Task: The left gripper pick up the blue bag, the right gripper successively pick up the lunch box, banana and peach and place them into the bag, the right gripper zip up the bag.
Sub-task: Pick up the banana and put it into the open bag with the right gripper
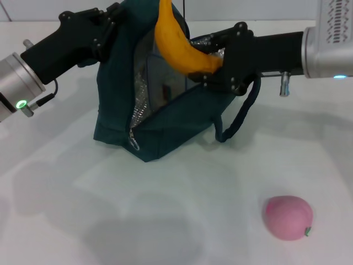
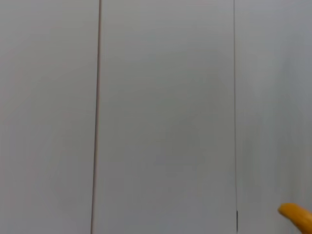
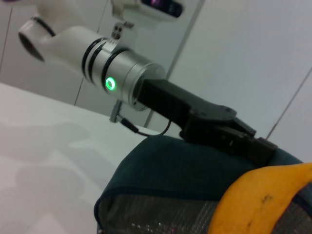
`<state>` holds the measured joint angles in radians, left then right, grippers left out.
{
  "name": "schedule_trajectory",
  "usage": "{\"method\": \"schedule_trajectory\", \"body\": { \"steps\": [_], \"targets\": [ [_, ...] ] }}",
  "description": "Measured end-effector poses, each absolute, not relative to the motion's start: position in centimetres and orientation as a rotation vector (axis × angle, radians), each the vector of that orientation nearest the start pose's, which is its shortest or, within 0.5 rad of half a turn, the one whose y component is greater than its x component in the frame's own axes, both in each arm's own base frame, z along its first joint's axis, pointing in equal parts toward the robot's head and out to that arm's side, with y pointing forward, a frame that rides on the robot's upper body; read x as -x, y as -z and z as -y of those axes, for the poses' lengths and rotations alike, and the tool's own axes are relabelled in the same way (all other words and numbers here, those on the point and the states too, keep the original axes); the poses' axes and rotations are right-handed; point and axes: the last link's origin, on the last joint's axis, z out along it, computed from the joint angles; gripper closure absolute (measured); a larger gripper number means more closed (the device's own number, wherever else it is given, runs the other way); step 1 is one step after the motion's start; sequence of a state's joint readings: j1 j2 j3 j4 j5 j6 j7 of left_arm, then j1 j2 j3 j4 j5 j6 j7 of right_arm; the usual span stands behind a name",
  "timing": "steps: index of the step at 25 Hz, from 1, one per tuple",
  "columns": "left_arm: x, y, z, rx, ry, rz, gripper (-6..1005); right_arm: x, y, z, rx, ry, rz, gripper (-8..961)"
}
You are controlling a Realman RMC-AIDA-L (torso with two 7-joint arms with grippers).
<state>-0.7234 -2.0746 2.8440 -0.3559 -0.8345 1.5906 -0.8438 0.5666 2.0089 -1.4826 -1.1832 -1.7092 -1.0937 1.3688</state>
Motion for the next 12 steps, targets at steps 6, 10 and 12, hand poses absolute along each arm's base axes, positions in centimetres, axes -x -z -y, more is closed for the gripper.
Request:
{"method": "schedule_trajectory", "body": {
  "steps": [6, 10, 12],
  "targets": [
    [25.02, -1.77, -36.55, 2.193, 1.061, 0.343, 965, -10.46, 0.57, -37.35, 2.766, -0.475, 0.335, 503],
    [24.94, -1.72, -36.57, 2.194, 1.063, 0.343, 965, -10.33, 0.62, -37.26, 2.782, -0.473, 0.328, 442],
    [24.91, -1.68, -36.56, 2.195, 1.065, 0.343, 965, -10.47, 0.28, -37.45, 2.769, -0.477, 0.314, 395]
  ]
}}
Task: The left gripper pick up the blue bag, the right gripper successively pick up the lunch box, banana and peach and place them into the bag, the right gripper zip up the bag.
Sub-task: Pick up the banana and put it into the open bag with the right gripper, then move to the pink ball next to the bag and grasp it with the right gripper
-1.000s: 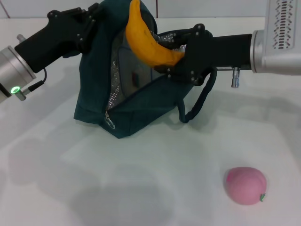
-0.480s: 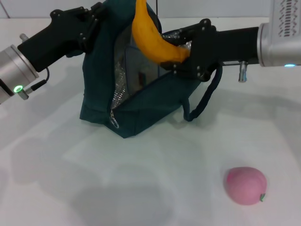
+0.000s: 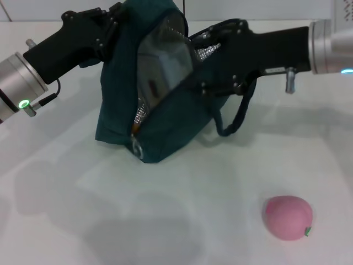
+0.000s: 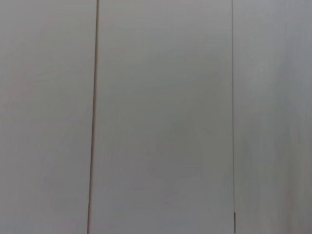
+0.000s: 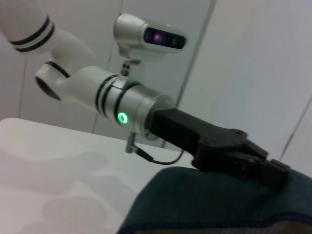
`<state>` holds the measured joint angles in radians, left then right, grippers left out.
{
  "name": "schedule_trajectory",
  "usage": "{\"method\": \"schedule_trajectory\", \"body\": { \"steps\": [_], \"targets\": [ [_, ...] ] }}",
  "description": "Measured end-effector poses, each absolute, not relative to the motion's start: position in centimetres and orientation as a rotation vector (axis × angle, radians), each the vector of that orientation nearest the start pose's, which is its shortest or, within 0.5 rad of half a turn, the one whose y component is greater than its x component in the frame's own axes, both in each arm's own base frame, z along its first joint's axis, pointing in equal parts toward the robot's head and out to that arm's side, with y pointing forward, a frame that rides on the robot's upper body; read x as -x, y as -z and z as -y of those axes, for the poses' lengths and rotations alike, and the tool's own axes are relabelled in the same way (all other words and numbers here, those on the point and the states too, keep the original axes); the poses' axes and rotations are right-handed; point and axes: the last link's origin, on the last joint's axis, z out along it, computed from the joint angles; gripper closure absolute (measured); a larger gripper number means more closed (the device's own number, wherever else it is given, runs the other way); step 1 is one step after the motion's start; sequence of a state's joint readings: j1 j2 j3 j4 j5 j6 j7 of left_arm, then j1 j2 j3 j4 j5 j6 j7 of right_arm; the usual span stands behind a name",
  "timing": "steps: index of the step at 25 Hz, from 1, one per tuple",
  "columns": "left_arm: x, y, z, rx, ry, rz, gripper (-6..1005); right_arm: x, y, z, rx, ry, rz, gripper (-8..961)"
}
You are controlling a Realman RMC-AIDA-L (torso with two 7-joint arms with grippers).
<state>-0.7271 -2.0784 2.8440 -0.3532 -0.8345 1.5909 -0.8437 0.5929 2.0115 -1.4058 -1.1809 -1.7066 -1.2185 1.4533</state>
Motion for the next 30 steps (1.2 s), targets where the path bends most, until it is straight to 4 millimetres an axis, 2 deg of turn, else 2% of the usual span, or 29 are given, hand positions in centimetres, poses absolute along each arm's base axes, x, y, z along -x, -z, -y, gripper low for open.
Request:
{"method": "schedule_trajectory", "body": {
  "steps": [3, 7, 10, 14, 17, 21, 25, 30],
  "targets": [
    [24.9, -1.7, -36.6, 2.194, 1.067, 0.348, 965, -10.9, -1.1, -37.8, 2.72, -0.532, 0.255, 324],
    [25.0, -1.8, -36.6, 2.185, 1.071, 0.354, 965, -11.9, -4.2, -37.2, 2.627, -0.753, 0.121, 229],
    [25.1, -1.9, -36.5, 2.178, 1.07, 0.355, 965, -13.4, -6.3, -35.2, 2.661, -0.87, 0.09, 193],
    [25.2, -1.9, -36.5, 2.176, 1.067, 0.352, 965, -17.0, -8.0, -31.7, 2.766, -0.94, 0.061, 190],
    [25.3, -1.9, -36.4, 2.175, 1.066, 0.354, 965, -21.1, -7.6, -28.1, 2.881, -0.937, 0.033, 194],
    [25.4, -1.9, -36.3, 2.173, 1.065, 0.358, 964, -25.3, -6.0, -25.0, 2.929, -0.844, -0.066, 198],
    [25.4, -1.8, -36.3, 2.175, 1.063, 0.356, 964, -28.3, -4.2, -24.0, 2.872, -0.801, -0.191, 199],
    [25.4, -1.8, -36.2, 2.177, 1.061, 0.356, 964, -30.0, -2.6, -24.2, 2.837, -0.74, -0.307, 199]
  ]
}}
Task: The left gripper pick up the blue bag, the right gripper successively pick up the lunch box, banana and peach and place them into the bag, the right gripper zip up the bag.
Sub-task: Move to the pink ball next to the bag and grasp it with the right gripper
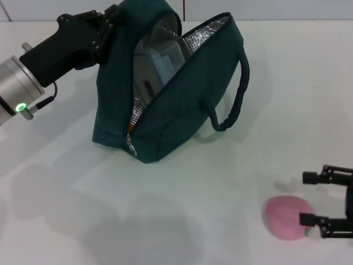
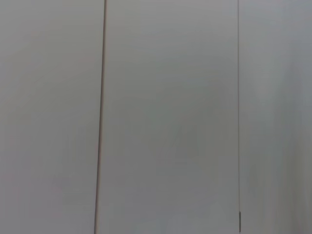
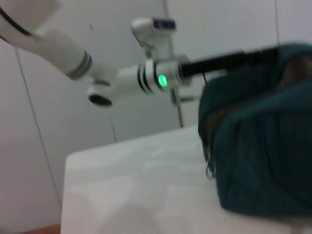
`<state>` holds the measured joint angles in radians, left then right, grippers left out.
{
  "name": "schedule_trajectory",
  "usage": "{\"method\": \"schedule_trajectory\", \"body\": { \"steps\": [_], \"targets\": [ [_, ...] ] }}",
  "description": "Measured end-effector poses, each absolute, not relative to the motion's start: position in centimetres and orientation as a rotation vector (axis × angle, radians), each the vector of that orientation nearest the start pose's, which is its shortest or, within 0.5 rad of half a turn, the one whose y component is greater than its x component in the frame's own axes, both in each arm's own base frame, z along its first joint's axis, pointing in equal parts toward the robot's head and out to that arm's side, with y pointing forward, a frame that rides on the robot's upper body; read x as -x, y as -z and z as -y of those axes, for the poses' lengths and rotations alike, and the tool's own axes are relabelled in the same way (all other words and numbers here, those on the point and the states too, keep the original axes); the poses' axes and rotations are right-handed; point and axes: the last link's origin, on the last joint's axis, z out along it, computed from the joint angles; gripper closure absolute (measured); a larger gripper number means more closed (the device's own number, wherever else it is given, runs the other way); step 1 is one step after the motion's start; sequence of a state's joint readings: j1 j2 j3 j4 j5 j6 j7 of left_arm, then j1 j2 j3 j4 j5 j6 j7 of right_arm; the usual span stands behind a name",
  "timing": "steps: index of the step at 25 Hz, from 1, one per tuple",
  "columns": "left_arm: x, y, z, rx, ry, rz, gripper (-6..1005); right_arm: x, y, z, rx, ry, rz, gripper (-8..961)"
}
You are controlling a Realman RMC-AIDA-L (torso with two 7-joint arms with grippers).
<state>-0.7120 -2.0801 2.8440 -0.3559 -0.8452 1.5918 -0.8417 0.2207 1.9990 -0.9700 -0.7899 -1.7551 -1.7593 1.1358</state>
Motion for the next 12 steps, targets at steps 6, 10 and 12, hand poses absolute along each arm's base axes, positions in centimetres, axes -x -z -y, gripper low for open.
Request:
{"method": "schedule_trajectory", "body": {
  "steps": [6, 10, 12],
  "targets": [
    [25.6, -1.8, -36.1, 2.174, 1.061, 0.36, 964, -31.1, 0.2, -24.6, 2.869, -0.6, -0.397, 198],
    [25.6, -1.8, -36.1, 2.175, 1.058, 0.355, 964, -31.6, 1.4, -25.0, 2.875, -0.497, -0.4, 199],
    [25.6, -1.8, -36.1, 2.174, 1.055, 0.349, 964, -31.6, 1.9, -25.2, 2.886, -0.458, -0.384, 201]
  ]
}}
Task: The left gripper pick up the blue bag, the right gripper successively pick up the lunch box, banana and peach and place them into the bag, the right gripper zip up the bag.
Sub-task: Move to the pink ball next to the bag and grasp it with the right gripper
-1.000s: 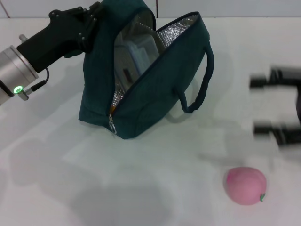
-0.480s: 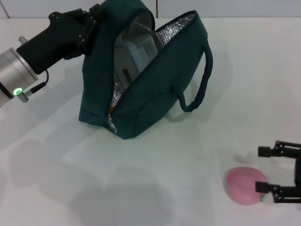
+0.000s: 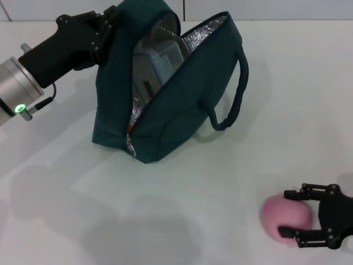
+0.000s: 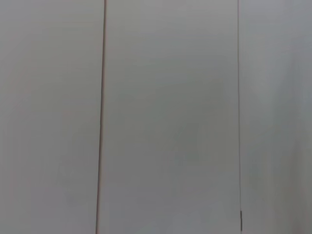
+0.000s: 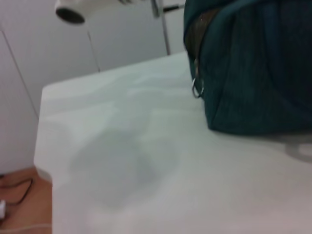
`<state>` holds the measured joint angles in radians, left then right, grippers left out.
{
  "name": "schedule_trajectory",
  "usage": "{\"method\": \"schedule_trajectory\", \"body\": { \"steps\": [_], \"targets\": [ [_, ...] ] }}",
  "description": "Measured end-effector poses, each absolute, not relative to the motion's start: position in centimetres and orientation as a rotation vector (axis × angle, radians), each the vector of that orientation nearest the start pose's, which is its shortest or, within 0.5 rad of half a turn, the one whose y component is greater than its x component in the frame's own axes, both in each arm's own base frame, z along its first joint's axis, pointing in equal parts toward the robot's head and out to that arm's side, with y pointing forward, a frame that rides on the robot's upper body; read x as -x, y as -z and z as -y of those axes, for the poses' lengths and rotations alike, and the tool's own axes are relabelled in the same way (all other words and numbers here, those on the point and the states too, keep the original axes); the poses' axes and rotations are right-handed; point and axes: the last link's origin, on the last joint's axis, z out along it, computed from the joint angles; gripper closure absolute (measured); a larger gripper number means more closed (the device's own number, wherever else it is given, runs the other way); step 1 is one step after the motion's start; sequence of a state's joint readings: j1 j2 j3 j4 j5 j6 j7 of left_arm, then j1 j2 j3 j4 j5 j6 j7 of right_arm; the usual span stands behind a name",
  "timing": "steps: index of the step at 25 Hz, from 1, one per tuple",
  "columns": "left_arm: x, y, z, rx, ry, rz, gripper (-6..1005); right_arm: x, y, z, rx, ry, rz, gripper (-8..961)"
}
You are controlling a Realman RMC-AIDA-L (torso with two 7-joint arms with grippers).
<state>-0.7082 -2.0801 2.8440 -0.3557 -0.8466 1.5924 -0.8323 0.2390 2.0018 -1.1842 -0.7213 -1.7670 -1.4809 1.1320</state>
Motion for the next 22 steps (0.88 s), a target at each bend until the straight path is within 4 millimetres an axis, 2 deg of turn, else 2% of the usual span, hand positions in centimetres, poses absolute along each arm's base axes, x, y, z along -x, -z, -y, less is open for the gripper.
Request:
{"method": "schedule_trajectory", "body": {
  "steps": [4, 9, 22],
  "targets": [
    [25.5, -1.7, -36.1, 2.173, 1.059, 0.348, 964, -31.4, 2.3, -25.7, 2.894, -0.426, -0.364, 215],
    [25.5, -1.7, -36.1, 2.173, 1.058, 0.347, 964, -31.2, 2.1, -25.9, 2.893, -0.43, -0.348, 403],
    [25.3, -1.6, -36.1, 2.176, 1.063, 0.331, 965, -30.3, 0.6, -25.4, 2.895, -0.578, -0.306, 544]
  ]
}}
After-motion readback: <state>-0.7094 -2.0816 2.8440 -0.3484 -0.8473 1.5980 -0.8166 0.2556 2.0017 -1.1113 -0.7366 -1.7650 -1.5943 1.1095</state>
